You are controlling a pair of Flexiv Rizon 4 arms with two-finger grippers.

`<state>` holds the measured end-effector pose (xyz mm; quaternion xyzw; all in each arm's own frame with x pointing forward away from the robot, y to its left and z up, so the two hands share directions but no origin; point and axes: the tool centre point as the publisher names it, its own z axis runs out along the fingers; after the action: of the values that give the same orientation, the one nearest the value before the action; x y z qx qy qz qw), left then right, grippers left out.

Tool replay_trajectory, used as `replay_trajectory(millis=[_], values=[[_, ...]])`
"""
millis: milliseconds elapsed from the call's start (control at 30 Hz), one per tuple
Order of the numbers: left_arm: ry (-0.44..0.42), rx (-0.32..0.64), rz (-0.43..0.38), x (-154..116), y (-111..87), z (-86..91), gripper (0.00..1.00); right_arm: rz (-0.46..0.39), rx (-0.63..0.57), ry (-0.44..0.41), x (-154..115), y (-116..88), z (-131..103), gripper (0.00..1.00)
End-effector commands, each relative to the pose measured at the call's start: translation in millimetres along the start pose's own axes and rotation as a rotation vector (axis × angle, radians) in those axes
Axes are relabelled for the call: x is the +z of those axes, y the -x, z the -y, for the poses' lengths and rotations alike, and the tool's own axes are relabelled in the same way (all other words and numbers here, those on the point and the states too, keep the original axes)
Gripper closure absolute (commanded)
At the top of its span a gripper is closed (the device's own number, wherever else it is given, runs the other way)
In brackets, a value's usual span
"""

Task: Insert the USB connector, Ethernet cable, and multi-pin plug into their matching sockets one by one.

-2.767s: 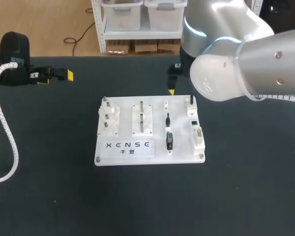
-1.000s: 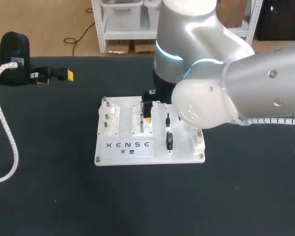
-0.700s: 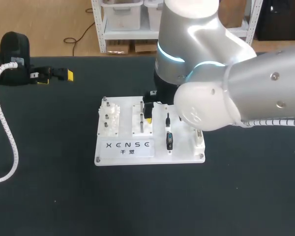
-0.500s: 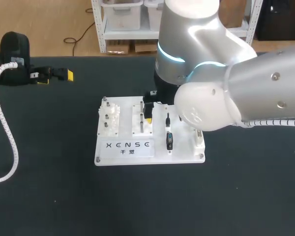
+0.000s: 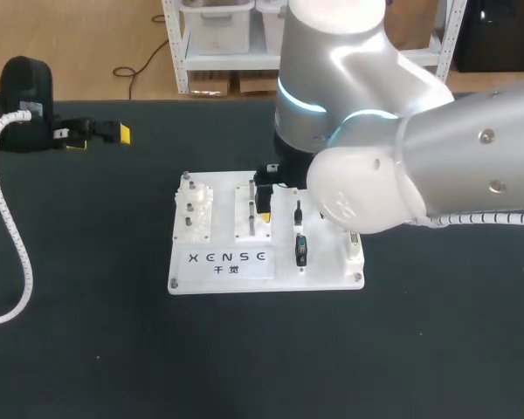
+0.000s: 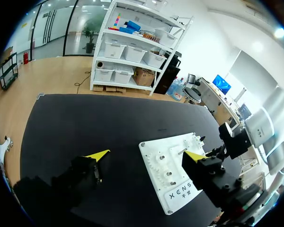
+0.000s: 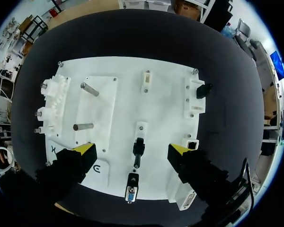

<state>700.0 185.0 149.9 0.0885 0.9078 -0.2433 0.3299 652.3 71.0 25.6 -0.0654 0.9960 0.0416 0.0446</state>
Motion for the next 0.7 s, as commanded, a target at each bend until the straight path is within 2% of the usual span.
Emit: replay_trajectory(millis=[33,467,500,633,700], values=[[0.000,0.000,0.000,0.0,0.0,0.0,0.00,0.002,0.005,-0.015,1.2,1.4,-0.4,0.00],[0.000,0.000,0.000,0.0,0.0,0.0,0.00,0.014,0.027,-0.059,2.2,-0.9,4.8,0.00],[0.000,0.000,0.000,0.0,0.0,0.0,0.00,0.017,0.030,-0.065,2.5,-1.2,5.0,0.12],[0.000,0.000,0.000,0.0,0.0,0.0,0.00,0.023,0.034,-0.073,1.9,-3.3,5.5,0.19],[0.000,0.000,0.000,0.0,0.0,0.0,0.00,0.020,0.045,-0.074,1.8,-3.6,5.9,0.33]])
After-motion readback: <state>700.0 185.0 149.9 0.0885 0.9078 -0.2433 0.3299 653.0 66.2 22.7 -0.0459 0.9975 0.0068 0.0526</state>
